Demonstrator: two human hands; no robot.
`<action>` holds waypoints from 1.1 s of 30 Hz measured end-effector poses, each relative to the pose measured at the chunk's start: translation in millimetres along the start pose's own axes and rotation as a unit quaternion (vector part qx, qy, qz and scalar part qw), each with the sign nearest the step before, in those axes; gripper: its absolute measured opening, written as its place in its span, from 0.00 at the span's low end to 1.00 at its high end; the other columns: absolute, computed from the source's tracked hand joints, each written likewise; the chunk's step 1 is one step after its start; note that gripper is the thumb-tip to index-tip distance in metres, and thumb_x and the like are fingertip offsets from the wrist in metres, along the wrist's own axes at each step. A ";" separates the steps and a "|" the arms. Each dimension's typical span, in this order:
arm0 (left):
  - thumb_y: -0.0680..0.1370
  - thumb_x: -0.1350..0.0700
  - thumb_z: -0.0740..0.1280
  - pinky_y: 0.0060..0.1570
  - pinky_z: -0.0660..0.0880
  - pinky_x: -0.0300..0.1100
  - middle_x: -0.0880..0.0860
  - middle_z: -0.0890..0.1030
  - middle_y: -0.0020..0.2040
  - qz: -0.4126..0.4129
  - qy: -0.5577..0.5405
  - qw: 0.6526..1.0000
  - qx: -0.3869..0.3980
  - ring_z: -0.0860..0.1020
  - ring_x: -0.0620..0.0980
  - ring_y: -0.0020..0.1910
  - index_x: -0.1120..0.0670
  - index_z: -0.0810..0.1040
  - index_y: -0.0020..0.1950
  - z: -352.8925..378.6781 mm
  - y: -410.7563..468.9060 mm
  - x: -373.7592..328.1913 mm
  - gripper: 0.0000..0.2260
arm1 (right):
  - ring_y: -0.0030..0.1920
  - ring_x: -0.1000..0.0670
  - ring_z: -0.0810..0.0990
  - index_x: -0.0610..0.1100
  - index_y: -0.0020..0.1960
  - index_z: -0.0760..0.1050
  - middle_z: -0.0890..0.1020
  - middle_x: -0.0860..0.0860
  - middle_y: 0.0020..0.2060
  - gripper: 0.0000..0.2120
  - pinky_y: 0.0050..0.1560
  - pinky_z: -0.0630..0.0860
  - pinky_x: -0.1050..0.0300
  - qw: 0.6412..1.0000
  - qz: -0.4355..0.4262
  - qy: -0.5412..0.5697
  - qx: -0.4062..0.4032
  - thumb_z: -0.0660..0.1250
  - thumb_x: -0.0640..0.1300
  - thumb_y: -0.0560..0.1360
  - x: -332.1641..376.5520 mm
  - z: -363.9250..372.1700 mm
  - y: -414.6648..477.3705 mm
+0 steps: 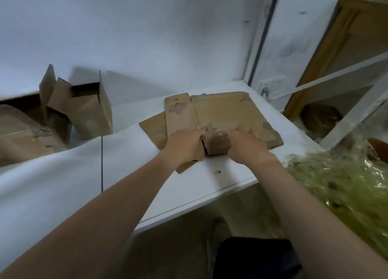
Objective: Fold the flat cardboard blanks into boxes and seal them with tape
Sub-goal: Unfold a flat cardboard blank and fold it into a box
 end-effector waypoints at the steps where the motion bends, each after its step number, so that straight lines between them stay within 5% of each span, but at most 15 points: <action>1: 0.69 0.48 0.77 0.55 0.77 0.50 0.48 0.79 0.62 0.001 -0.017 1.000 -0.002 0.78 0.52 0.59 0.46 0.75 0.70 -2.2 0.1 3.8 0.29 | 0.68 0.37 0.66 0.53 0.73 0.67 0.67 0.46 0.68 0.27 0.59 0.70 0.44 1.000 -0.003 0.005 0.000 0.62 0.38 0.76 -0.1 -0.7 0.5; 6: 0.80 0.56 0.65 0.47 0.78 0.45 0.47 0.85 0.53 -0.001 -0.040 0.994 -0.101 0.80 0.49 0.50 0.44 0.83 0.63 -35.9 -16.3 31.3 0.14 | 0.67 0.38 0.65 0.54 0.72 0.69 0.68 0.47 0.67 0.26 0.65 0.68 0.43 1.000 -0.016 0.017 -0.017 0.65 0.39 0.75 5.9 -12.4 -4.5; 9: 0.81 0.54 0.66 0.45 0.69 0.41 0.48 0.85 0.51 -0.024 -0.079 0.978 -0.189 0.80 0.51 0.51 0.49 0.84 0.61 -64.1 -41.3 50.3 0.11 | 0.66 0.38 0.66 0.55 0.71 0.68 0.69 0.48 0.66 0.27 0.67 0.67 0.39 0.998 -0.033 0.007 -0.051 0.67 0.41 0.74 14.2 -22.7 -12.3; 14: 0.81 0.55 0.67 0.43 0.77 0.47 0.52 0.84 0.46 -0.050 -0.100 0.942 -0.318 0.81 0.53 0.44 0.56 0.81 0.55 -113.8 -99.0 79.9 0.06 | 0.68 0.38 0.66 0.56 0.70 0.68 0.71 0.49 0.67 0.26 0.69 0.65 0.36 0.980 -0.064 0.018 -0.185 0.67 0.43 0.74 40.4 -54.7 -29.9; 16: 0.82 0.56 0.67 0.39 0.72 0.41 0.51 0.81 0.44 -0.074 -0.110 0.928 -0.349 0.78 0.50 0.42 0.57 0.79 0.53 -129.7 -121.6 93.0 0.05 | 0.67 0.38 0.67 0.55 0.70 0.69 0.73 0.49 0.68 0.24 0.67 0.67 0.36 0.970 -0.083 0.034 -0.226 0.65 0.43 0.75 51.6 -66.0 -38.3; 23: 0.82 0.56 0.65 0.34 0.63 0.38 0.44 0.75 0.36 -0.188 -0.130 0.879 -0.418 0.73 0.43 0.36 0.54 0.74 0.48 -169.8 -208.1 153.7 0.04 | 0.54 0.47 0.75 0.57 0.57 0.81 0.81 0.58 0.56 0.10 0.45 0.75 0.50 0.907 -0.138 0.178 -0.355 0.66 0.47 0.79 90.8 -101.9 -71.9; 29: 0.80 0.54 0.68 0.46 0.67 0.42 0.52 0.85 0.50 -0.234 -0.127 0.838 -0.476 0.80 0.55 0.51 0.55 0.81 0.57 -201.7 -287.6 180.8 0.08 | 0.50 0.53 0.79 0.57 0.53 0.83 0.82 0.60 0.51 0.05 0.45 0.80 0.49 0.849 -0.246 0.263 -0.387 0.69 0.52 0.79 160.2 -113.4 -102.7; 33: 0.80 0.59 0.67 0.38 0.80 0.44 0.44 0.86 0.47 -0.198 -0.182 0.848 -0.456 0.85 0.47 0.44 0.48 0.85 0.53 -200.3 -320.4 185.3 0.10 | 0.51 0.55 0.80 0.57 0.52 0.84 0.84 0.62 0.50 0.05 0.47 0.80 0.51 0.839 -0.269 0.288 -0.376 0.70 0.53 0.78 191.0 -122.2 -116.8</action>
Point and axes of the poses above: each hand's wrist, its own y-axis towards the middle knuckle, its own z-axis out of the palm, x = y × z, the point moved 8 cm from there along y, towards the middle knuckle
